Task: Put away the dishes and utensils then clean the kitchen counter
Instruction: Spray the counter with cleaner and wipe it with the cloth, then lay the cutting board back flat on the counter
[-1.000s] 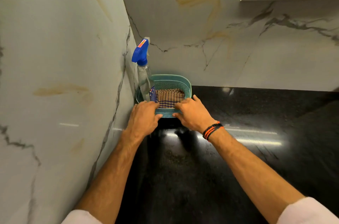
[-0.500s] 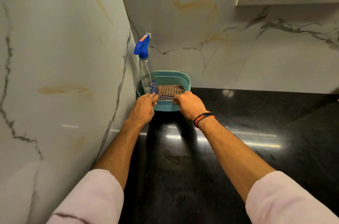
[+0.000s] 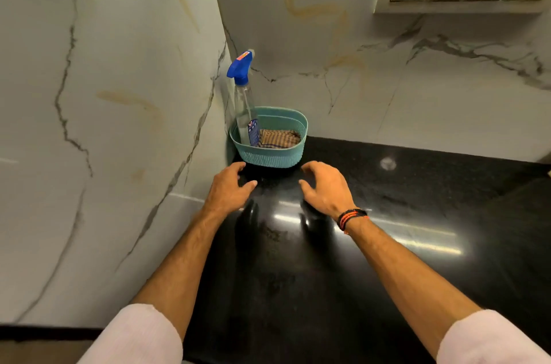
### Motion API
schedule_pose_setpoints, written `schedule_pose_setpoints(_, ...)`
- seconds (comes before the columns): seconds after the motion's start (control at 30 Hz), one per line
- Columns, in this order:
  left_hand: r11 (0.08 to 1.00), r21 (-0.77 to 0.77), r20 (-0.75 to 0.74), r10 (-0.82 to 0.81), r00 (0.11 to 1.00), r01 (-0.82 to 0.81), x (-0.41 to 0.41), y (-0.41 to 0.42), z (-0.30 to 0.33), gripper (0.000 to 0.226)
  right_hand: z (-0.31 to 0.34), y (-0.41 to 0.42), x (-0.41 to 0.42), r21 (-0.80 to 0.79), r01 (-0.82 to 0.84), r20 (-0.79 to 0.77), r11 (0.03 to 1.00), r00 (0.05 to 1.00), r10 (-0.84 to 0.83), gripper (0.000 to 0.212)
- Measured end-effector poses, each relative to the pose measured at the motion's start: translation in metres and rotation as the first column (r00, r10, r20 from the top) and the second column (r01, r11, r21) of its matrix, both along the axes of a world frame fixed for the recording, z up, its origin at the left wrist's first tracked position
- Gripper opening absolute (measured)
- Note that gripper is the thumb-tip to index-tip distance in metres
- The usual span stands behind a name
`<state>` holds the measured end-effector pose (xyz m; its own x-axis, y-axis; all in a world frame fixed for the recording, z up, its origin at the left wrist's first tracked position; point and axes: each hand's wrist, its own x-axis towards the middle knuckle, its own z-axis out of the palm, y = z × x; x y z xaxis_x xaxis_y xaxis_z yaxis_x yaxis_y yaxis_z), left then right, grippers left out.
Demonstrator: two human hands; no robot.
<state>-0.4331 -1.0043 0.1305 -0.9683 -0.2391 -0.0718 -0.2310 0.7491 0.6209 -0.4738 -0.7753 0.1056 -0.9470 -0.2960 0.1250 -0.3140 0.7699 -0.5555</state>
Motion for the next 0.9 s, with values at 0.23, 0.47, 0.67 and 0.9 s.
schedule_pose_setpoints(0.23,0.986,0.163,0.111,-0.047,0.993,0.029,0.040,0.057,0.000,0.049,0.006,0.085,0.055,-0.137,0.188,0.229,0.973,0.961,-0.153,0.033)
schedule_pose_setpoints(0.47,0.931,0.286,0.071,-0.259,0.963,0.229,0.050,0.172,0.000,0.042,0.024,0.199,0.113,-0.126,0.400,0.255,0.908,0.898,-0.360,0.032)
schedule_pose_setpoints(0.67,0.862,0.360,0.070,-0.407,0.911,0.358,0.068,0.280,0.013,0.043,0.048,0.301,0.151,-0.162,0.546,0.253,0.822,0.828,-0.500,0.035)
schedule_pose_setpoints(0.9,0.812,0.396,0.034,-0.481,0.876,0.430,0.050,0.420,0.028,0.046,0.059,0.445,0.152,-0.240,0.617,0.221,0.750,0.787,-0.576,0.036)
